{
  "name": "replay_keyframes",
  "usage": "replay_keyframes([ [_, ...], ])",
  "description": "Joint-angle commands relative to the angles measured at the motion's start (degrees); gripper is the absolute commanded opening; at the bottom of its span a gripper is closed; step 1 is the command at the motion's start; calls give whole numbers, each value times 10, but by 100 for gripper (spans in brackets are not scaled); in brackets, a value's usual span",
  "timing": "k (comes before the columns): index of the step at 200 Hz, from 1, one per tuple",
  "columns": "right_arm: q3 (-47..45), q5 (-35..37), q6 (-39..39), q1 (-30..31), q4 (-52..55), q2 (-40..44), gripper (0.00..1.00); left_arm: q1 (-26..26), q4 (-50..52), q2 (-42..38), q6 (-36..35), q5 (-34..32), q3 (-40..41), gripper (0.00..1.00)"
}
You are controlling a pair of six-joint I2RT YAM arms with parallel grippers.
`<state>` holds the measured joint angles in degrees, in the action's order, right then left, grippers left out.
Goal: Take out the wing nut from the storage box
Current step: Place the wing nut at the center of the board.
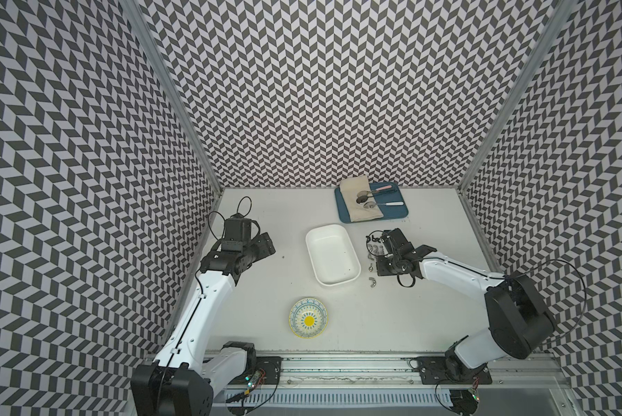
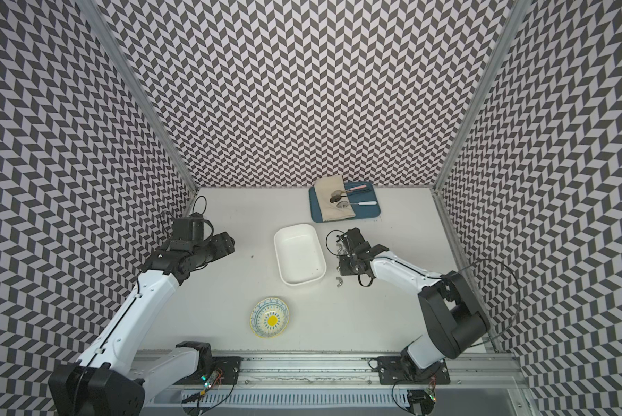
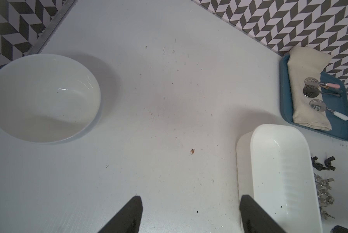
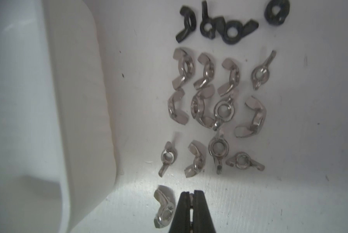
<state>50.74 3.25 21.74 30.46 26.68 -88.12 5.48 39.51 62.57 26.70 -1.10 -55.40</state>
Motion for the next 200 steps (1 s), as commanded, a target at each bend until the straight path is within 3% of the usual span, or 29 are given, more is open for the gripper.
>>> replay_keyframes([
  [1,-17,-1,7,0,-43,14,5,-3,-4,2,-1,2,-15,80],
  [153,-60,-57,17,1,-73,-21,5,-3,-3,6,5,4,-16,80],
  [200,-55,-60,25,1,-82,-29,11,-3,-2,8,2,1,-17,80],
])
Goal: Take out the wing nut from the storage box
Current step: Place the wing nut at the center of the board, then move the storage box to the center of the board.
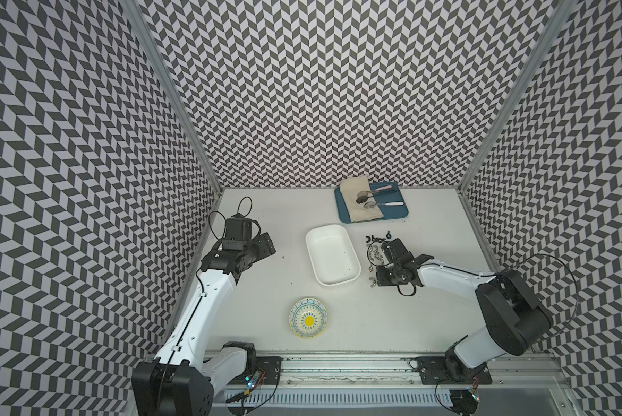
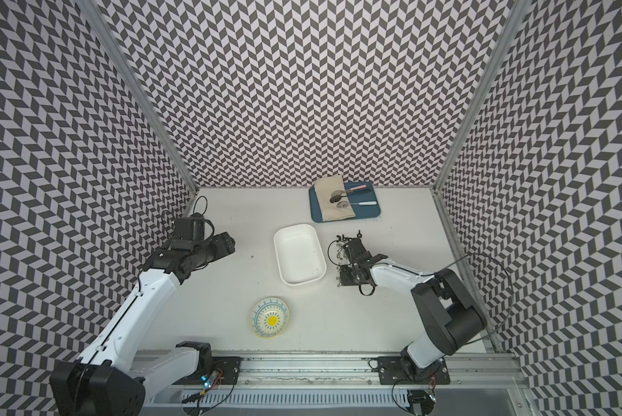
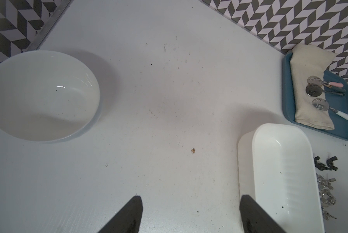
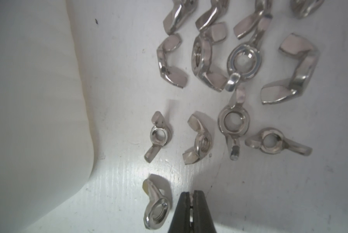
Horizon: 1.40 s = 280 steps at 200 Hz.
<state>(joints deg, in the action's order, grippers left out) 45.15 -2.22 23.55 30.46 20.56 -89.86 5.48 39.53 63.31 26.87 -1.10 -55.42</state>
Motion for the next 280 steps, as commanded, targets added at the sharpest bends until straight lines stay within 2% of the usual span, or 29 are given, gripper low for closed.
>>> replay_keyframes([
  [1,1,-5,6,1,-21,-12,12,-3,-2,1,0,1,-17,80],
  [43,30,-3,6,1,1,-7,22,-3,0,-2,-2,-3,-15,80],
  [89,115,4,-6,1,52,22,29,-3,-5,3,-1,-1,-15,80],
  [115,157,-39,-31,1,51,14,37,-3,-10,7,0,1,-13,80],
  [157,187,-100,-46,1,8,-27,40,-3,-11,6,3,5,-14,80],
  [230,236,-99,-43,37,-18,-116,34,-3,-8,-1,4,1,-12,80],
  [280,270,-61,1,45,1,-170,15,-3,-6,-6,3,-1,-11,80],
])
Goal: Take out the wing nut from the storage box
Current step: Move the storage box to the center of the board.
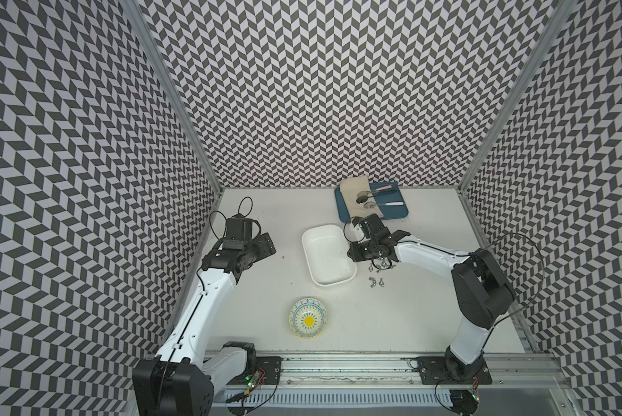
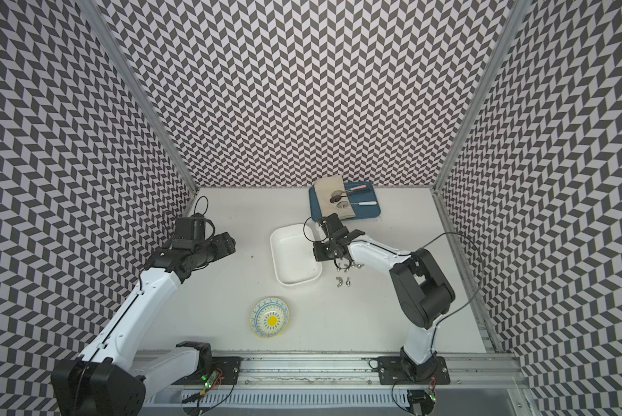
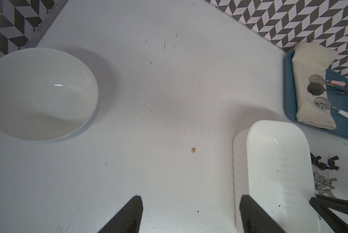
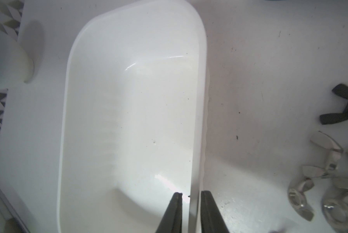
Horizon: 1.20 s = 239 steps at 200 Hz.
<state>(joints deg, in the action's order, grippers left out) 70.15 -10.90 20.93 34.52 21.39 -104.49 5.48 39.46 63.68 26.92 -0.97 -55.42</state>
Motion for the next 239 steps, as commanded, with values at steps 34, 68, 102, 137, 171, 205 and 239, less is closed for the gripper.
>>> replay_keyframes([
  [34,48,52,71,21,-7,-40,8,-3,-6,-10,1,-3,-14,80],
  [68,66,99,139,42,3,-34,4,-3,-5,-9,1,-3,-17,80],
  [102,50,116,182,50,-13,-18,9,-3,-5,-8,2,-6,-15,80],
  [137,50,121,159,49,-13,-4,37,-3,-8,-5,-2,-13,-16,80],
  [171,52,151,115,48,-10,52,47,-3,-17,3,-3,-14,-20,81],
  [205,21,216,51,21,-21,123,70,-3,-61,11,-24,-18,-17,83],
  [239,-51,223,40,-75,-65,186,99,-4,-129,12,-57,-69,-5,100],
])
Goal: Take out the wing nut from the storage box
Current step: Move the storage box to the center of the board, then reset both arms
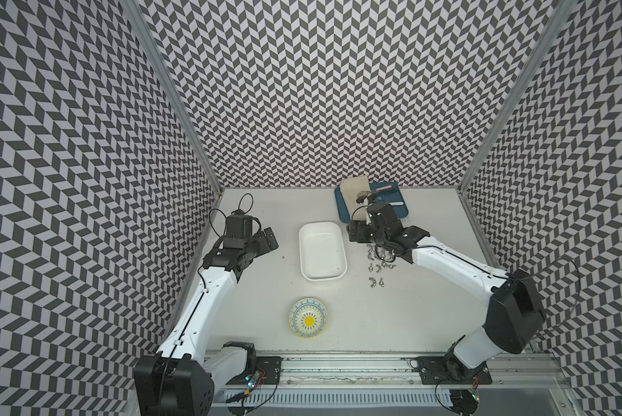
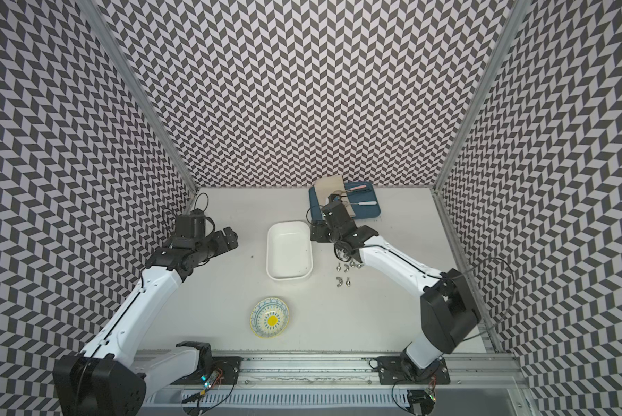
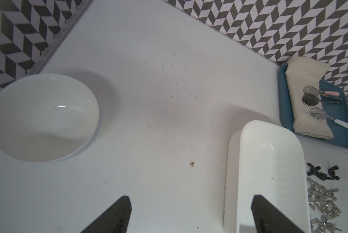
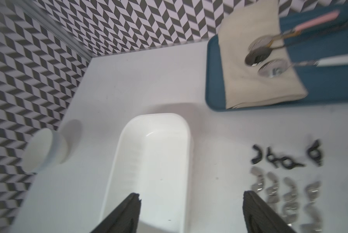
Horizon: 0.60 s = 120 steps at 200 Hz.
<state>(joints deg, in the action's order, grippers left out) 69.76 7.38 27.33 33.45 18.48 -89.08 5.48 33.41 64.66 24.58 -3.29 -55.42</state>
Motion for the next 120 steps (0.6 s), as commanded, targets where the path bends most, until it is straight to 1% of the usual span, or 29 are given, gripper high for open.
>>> replay_keyframes([
  [1,-49,42,-24,-67,-38,34,99,-4,-70,3,-34,-47,-5,100],
  [19,-99,72,-16,-117,-80,70,100,-5,-101,12,-46,-83,3,100],
  [35,-163,117,-19,-150,-150,110,100,-5,-153,16,-52,-121,27,100],
  [48,-222,139,-70,-172,-234,137,100,-5,-210,12,-69,-147,61,100],
  [60,-266,186,-135,-181,-300,151,100,-5,-275,7,-90,-170,97,100],
  [72,-290,196,-182,-202,-334,151,100,-5,-336,-1,-116,-180,137,100],
  [79,-293,191,-183,-220,-334,148,100,-5,-374,-3,-129,-184,162,100],
  [85,-296,174,-179,-238,-332,145,100,-5,-404,-1,-139,-190,183,100],
  [97,-309,161,-162,-269,-339,141,100,-5,-444,11,-149,-207,211,100],
  [109,-350,165,-144,-287,-395,145,100,-5,-490,13,-154,-217,245,100],
  [120,-396,174,-140,-292,-471,144,100,-2,-555,3,-177,-216,284,100],
])
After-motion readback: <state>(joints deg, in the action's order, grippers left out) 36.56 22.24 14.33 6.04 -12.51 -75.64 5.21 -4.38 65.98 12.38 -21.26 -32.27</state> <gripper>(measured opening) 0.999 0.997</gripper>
